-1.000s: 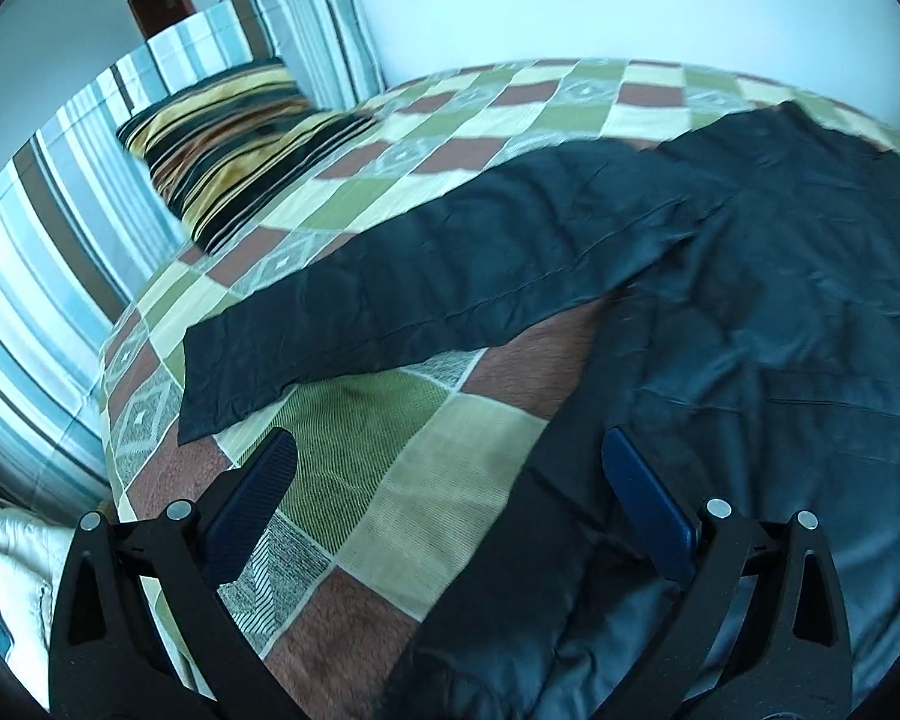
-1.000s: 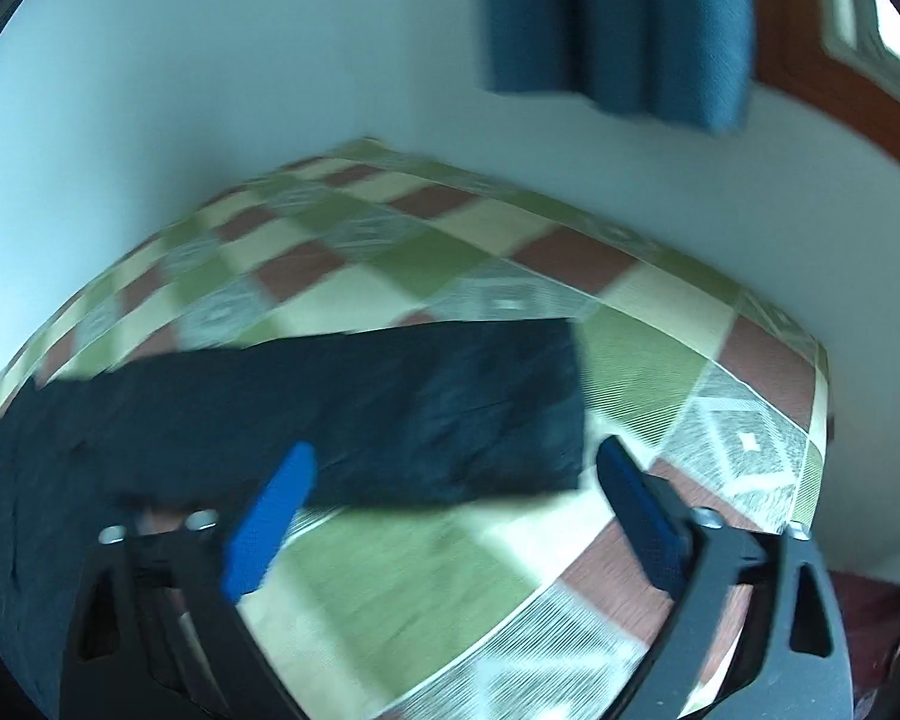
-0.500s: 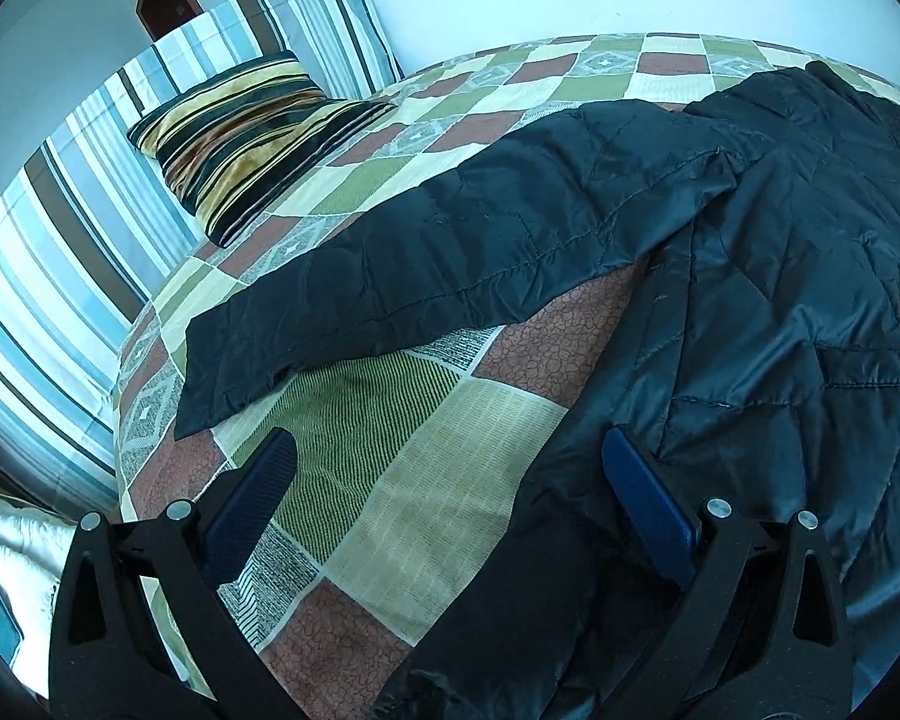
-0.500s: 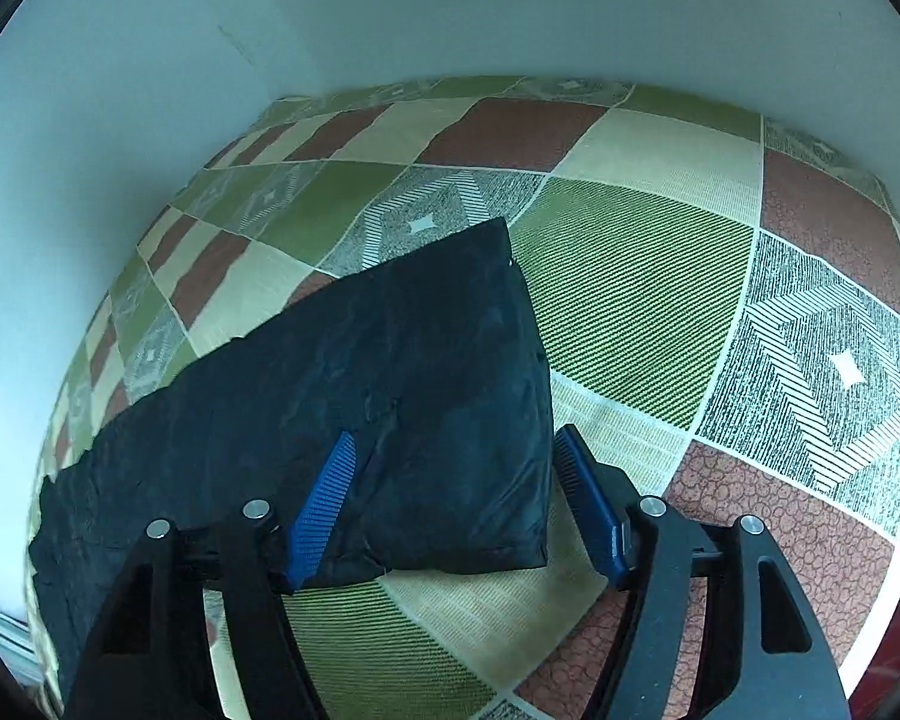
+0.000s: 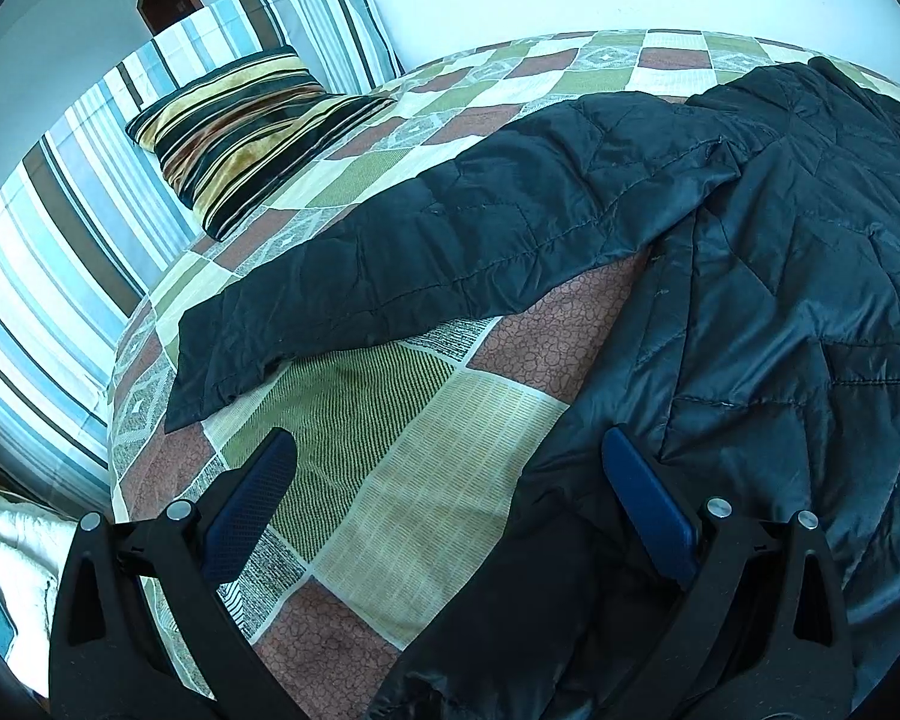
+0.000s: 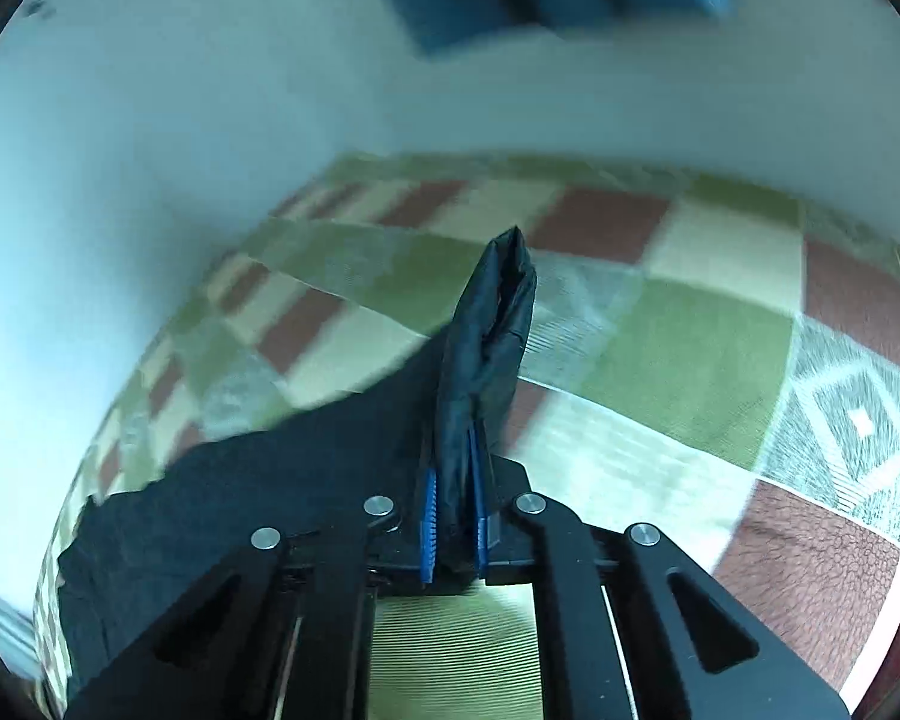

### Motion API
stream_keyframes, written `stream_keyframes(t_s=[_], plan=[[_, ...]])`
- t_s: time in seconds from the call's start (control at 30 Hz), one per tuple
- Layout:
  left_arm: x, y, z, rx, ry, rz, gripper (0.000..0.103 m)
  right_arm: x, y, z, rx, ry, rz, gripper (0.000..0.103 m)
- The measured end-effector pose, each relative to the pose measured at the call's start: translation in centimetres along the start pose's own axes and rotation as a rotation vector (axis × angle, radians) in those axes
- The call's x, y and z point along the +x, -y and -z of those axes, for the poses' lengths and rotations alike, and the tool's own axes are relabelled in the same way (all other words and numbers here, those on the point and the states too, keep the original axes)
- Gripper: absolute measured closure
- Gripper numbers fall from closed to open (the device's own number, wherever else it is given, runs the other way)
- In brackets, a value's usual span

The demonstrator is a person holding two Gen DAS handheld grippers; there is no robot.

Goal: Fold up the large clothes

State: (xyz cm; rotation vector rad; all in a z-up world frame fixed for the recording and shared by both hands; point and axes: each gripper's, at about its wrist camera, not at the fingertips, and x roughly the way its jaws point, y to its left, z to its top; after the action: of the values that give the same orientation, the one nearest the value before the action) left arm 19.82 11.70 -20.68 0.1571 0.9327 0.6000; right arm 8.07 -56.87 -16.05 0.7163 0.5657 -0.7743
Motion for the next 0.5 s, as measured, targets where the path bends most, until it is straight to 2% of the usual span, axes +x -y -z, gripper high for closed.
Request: stream_keyframes(t_s=[0.13, 0.27, 0.5], plan=[[0.0, 0.0, 0.0, -0.001, 0.000, 0.001, 0.002, -2.2, -7.6, 0.5, -0.140, 0.056, -0.088, 0.095], [0.0, 0.1, 0.0, 0.002, 0.001, -0.004, 0.002, -2.7, -15.7, 2.3, -0.279, 0.049, -0.181, 0.096], [0.4, 0.1, 0.2, -0.002, -0.005, 0.007, 0.002, -2.4, -29.6, 9.3, -0.499, -0.016, -0.340, 0.096]])
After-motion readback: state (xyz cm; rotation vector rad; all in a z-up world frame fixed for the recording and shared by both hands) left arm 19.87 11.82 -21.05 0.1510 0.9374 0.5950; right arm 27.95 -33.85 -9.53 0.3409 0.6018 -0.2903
